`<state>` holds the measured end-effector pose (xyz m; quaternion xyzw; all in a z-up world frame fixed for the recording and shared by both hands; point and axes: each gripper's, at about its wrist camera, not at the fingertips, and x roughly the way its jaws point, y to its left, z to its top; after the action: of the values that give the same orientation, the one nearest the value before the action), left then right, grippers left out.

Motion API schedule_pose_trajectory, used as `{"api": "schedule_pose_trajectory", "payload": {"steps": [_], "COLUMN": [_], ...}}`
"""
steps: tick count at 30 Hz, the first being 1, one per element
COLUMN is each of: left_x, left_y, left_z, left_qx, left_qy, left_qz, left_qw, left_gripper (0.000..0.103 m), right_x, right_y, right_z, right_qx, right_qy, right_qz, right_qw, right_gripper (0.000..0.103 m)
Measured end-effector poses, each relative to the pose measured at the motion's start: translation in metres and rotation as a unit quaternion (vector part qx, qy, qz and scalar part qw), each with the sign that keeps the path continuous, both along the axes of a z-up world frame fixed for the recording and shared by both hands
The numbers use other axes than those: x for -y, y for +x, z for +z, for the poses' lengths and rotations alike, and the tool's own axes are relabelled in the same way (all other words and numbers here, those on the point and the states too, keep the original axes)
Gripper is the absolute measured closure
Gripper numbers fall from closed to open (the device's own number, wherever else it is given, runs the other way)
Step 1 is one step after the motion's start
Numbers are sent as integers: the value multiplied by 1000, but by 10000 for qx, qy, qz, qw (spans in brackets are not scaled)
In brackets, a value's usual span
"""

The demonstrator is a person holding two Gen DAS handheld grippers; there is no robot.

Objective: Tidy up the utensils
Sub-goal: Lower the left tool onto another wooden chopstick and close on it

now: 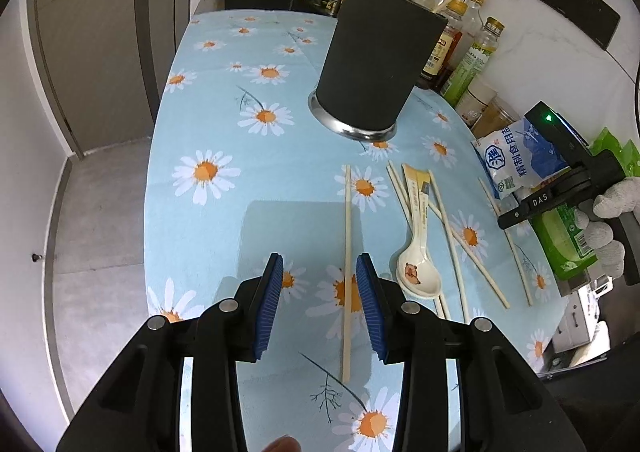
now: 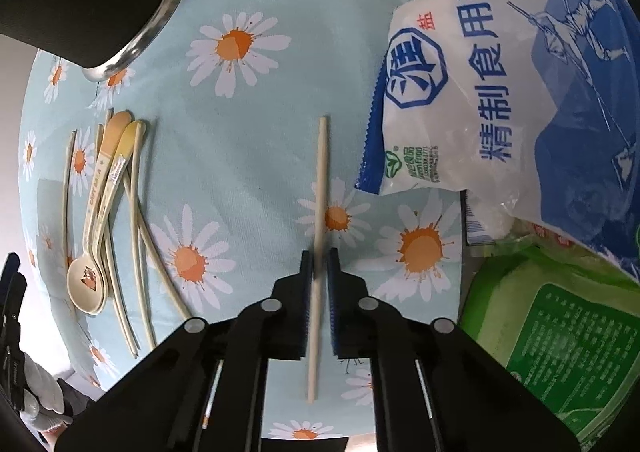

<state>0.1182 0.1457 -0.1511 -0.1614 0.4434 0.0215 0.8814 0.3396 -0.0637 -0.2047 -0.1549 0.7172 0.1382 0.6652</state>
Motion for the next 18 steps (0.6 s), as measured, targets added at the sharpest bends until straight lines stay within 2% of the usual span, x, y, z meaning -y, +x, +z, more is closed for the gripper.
{"api": "schedule_pose_trajectory", "payload": {"steps": [6, 10, 18], "left_x": [0, 5, 16], "left_y": [1, 6, 30], "left_z": [-3, 2, 14], "left_qx": [-129, -160, -334], "left_qy": [2, 171, 373], "left_qz": [-64, -146, -398], "left_qw": [9999, 9996, 9980], "left_gripper": [66, 66, 66], "right_x": [-7, 0, 14], "right_y": [3, 1, -4], "right_z": [1, 5, 45], "right_qx": [-44, -57, 50], "right_qy": [92, 266, 1176], "right_qz": [-62, -44, 39], "right_qw": [9999, 9996, 9930], "right_gripper": [97, 97, 97]}}
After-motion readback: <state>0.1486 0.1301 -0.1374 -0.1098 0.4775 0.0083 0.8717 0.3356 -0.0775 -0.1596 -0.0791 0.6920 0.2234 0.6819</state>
